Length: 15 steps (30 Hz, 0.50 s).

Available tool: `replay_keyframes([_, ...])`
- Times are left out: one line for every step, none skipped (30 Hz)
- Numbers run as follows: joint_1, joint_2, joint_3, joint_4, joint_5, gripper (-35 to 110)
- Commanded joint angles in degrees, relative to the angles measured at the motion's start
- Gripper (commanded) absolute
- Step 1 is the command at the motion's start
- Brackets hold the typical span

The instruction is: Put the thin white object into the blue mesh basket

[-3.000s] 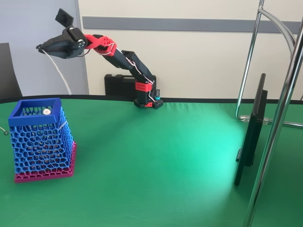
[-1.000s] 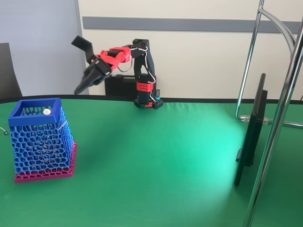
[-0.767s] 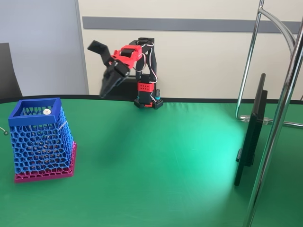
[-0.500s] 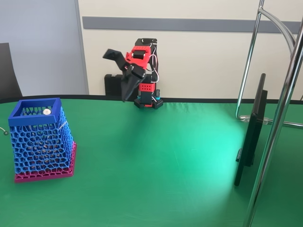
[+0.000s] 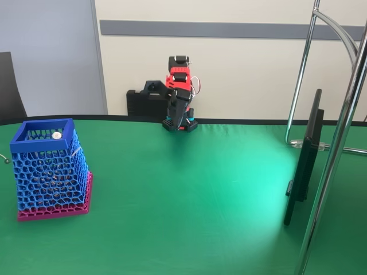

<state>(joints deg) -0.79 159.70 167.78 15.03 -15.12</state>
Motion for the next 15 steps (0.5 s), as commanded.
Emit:
replay_keyframes([-0.5,10.6,5.2,3.6,2.9,0])
replay_keyframes([-0.5,13.3,6.2,5.4,3.6,0])
replay_keyframes([-0.4,15.4,7.2,6.8,4.5,0])
replay_keyframes([-0.2,17.4,8.2,8.1,6.3,0])
replay_keyframes([-0.1,19.6,8.9,10.5,7.8,0])
replay_keyframes([-0.1,21.4,8.9,13.4,9.0,0])
replay_keyframes([-0.1,23.1,8.9,15.6,9.8,0])
replay_keyframes([-0.1,24.3,8.9,17.1,10.5,0])
replay_keyframes([0.0,25.5,8.9,18.5,10.9,0])
replay_keyframes([-0.2,26.4,8.9,20.2,11.0,0])
replay_keyframes([-0.2,27.2,8.9,21.8,11.4,1])
replay_keyframes([-0.2,27.9,8.9,23.1,11.6,1])
replay_keyframes([-0.3,28.5,8.9,24.3,11.9,1])
replay_keyframes([-0.1,28.9,8.9,25.3,12.7,1])
replay_keyframes([0.0,29.4,8.9,26.7,13.0,1])
